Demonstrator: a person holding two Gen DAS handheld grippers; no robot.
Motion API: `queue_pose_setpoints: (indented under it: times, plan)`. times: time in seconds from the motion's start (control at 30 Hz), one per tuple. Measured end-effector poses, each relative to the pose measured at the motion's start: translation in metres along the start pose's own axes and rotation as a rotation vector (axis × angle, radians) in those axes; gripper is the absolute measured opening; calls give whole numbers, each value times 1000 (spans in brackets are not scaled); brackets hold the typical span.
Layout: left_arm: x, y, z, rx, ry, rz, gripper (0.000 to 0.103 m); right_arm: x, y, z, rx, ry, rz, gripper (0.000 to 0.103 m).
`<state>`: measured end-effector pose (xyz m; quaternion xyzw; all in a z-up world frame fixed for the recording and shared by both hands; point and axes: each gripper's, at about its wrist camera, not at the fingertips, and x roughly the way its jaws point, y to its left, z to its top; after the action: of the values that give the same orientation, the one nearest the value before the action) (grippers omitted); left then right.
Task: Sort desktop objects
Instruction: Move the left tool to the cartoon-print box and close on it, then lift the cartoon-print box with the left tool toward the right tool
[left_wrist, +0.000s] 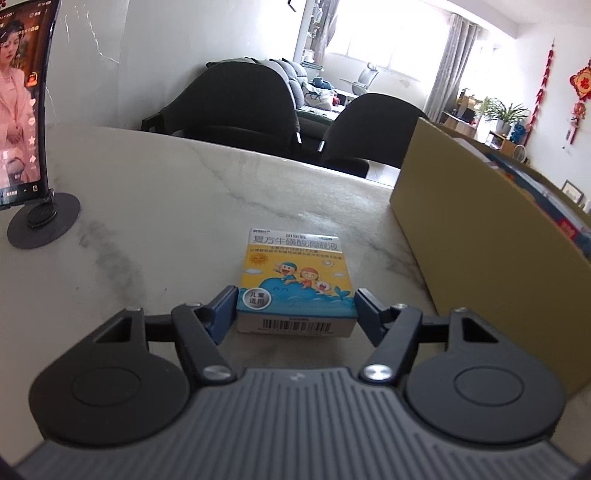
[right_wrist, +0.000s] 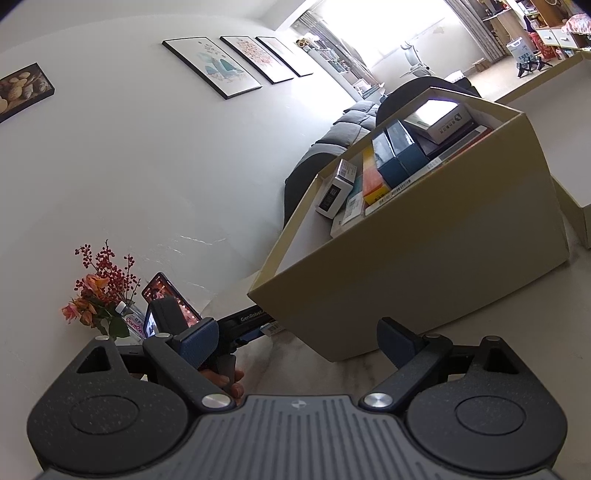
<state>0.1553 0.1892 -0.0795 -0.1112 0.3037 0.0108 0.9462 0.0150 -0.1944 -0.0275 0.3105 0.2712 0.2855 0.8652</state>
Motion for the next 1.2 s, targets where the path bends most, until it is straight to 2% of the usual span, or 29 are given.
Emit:
queue_pose_setpoints:
  times: [0.13, 0.37, 0.9, 1.2]
  plan:
    - [-16, 3, -3, -12, -4, -49, 67, -1, 4, -1, -8, 1, 8, 94]
    - [-45, 3, -14, 33, -28, -80, 67, -2, 11, -3, -17, 8, 23, 94]
    - [-103, 12, -50, 30, -76, -188, 67, -2, 19, -10, -28, 43, 62, 94]
    - [-116, 25, -76, 68, -39, -284, 67, 7, 19, -14, 7, 91, 116, 94]
